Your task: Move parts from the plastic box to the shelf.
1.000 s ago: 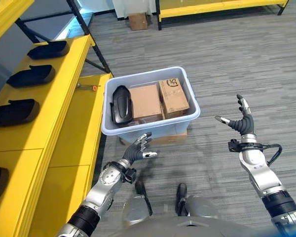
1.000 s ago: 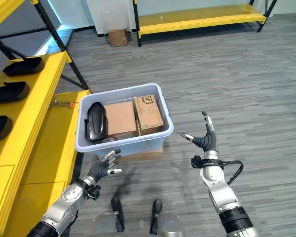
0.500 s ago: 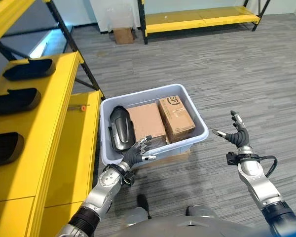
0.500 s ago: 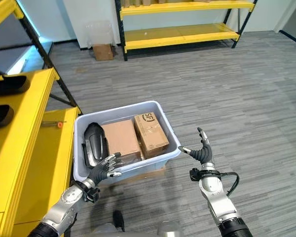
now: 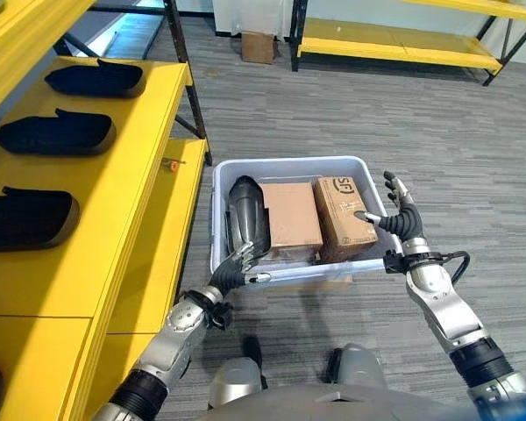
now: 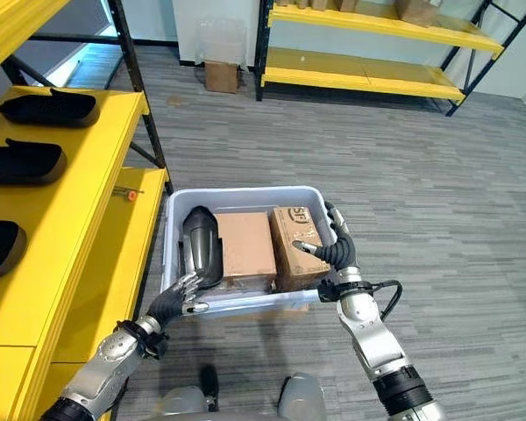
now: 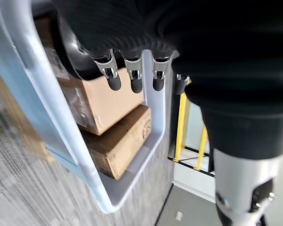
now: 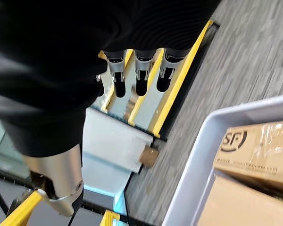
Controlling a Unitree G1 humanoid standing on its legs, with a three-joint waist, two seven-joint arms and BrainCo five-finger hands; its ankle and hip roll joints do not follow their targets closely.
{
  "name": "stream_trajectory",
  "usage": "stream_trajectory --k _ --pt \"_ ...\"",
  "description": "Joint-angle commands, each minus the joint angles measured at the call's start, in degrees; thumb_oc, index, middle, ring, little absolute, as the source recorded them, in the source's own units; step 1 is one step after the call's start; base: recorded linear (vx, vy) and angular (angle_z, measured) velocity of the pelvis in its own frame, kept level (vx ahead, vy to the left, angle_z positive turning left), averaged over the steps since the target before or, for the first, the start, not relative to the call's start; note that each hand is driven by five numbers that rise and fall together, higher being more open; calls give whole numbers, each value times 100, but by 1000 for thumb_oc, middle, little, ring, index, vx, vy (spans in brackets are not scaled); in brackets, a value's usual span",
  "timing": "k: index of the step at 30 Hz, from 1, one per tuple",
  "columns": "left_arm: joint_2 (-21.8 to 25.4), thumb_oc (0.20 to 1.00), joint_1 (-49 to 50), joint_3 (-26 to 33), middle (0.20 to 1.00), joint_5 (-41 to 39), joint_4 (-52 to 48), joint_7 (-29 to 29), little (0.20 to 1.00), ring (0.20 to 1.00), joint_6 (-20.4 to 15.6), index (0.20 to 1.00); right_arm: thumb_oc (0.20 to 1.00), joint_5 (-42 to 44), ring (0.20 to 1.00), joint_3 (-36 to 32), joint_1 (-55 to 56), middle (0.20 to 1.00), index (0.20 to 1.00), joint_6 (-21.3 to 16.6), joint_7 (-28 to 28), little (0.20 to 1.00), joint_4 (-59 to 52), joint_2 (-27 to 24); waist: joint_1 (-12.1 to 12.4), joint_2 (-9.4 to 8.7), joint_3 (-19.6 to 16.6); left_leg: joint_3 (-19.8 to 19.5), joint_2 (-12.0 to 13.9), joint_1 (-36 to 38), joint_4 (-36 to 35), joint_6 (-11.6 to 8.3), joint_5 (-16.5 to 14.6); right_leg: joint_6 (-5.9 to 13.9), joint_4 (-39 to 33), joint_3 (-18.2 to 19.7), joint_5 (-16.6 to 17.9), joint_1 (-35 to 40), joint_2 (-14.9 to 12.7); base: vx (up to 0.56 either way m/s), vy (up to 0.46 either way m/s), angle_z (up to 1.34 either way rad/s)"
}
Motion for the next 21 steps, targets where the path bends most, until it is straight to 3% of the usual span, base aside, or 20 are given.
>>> stream_trajectory --k 1,4,8,12,18,20,21 --pt "-244 1000 121 -62 1000 65 -349 281 1000 1000 -490 1000 1000 199 1000 -60 -241 1000 1000 -149 72 1000 -275 -164 -61 150 -68 -602 569 199 -56 -363 29 -222 1037 43 291 547 581 168 -397 26" --pt "-311 1000 172 -97 1000 -77 -428 418 1000 1000 -522 1000 1000 124 1000 57 -280 1000 1000 -236 62 1000 -176 -257 39 180 -94 -584 704 -18 -7 -532 206 -361 863 -145 77 843 649 67 -187 48" --pt "-317 1000 303 -117 1000 -144 -449 217 1000 1000 -561 1000 1000 69 1000 299 -409 1000 1000 -381 -239 1000 4 -348 177 332 -100 -843 886 -211 -14 -691 443 -541 869 -345 -165 1089 705 81 -74 18" --pt "-323 1000 355 -193 1000 -173 -370 364 1000 1000 -556 1000 1000 80 1000 437 -465 1000 1000 -381 -168 1000 -42 -278 171 393 -117 -910 818 -133 30 -697 380 -584 823 -281 -209 1241 722 103 113 7" --pt "-268 1000 170 -352 1000 -302 -309 543 1000 1000 -542 1000 1000 -125 1000 866 -1192 1000 1000 -192 79 1000 52 -42 350 432 -2 -1047 714 -349 52 -659 352 -576 845 -263 -216 1080 702 -33 100 9" --pt "-143 1000 -271 -483 1000 -479 -340 680 1000 1000 -708 1000 1000 -410 1000 1162 -2162 1000 1000 -30 74 1000 390 81 543 502 423 -1196 667 -892 164 -646 429 -587 1011 -307 -224 628 661 -331 105 19" --pt "-131 1000 -306 -489 1000 -509 -360 700 1000 1000 -716 1000 1000 -447 1000 1182 -2253 1000 1000 -1 82 1000 424 89 563 513 467 -1209 661 -940 173 -645 439 -588 1023 -314 -221 587 657 -259 70 29"
